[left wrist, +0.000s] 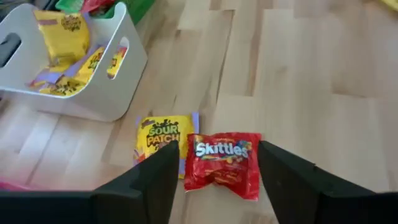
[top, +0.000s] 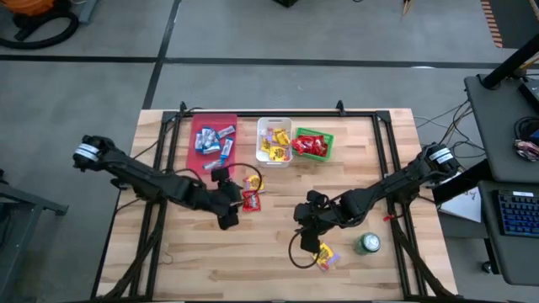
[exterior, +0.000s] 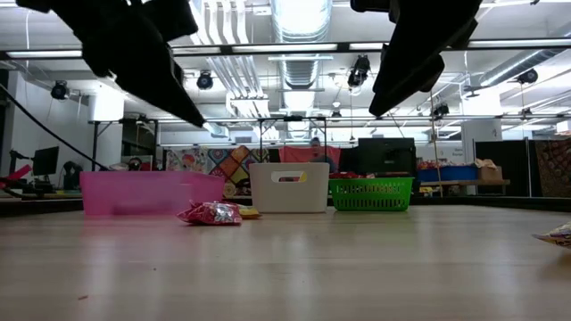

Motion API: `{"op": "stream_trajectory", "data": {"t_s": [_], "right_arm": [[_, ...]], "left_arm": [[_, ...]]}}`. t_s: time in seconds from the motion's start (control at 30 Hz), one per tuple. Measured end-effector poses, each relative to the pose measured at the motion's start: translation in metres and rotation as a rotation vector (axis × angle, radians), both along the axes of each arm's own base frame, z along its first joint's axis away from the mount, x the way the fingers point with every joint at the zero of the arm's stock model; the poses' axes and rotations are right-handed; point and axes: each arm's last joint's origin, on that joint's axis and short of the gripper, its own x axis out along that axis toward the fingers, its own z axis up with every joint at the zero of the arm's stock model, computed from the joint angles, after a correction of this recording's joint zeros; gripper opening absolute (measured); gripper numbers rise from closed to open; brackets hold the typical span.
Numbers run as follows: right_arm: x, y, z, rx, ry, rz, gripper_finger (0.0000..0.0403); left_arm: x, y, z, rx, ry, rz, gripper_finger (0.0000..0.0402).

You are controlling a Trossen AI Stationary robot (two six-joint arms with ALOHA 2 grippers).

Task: Sort candy
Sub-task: Put the red candy into the green bin

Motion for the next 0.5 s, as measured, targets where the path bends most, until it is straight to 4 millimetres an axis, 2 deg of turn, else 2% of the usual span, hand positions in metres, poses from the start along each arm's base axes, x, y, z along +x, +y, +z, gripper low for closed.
{"op": "stream_trajectory", "data": {"t_s": [0.2, 0.5], "right_arm": [[0.000, 0.000, 0.000, -0.006, -0.001, 0.008, 0.0198], [0.000, 0.000, 0.000, -0.009, -0.002, 0.012, 0.0198]], "left_arm": [[0.019, -0.006, -0.032, 0.022, 0.053, 0.045, 0.0235], [0.032, -0.006, -0.084, 0.054, 0.207, 0.090, 0.0232]]}}
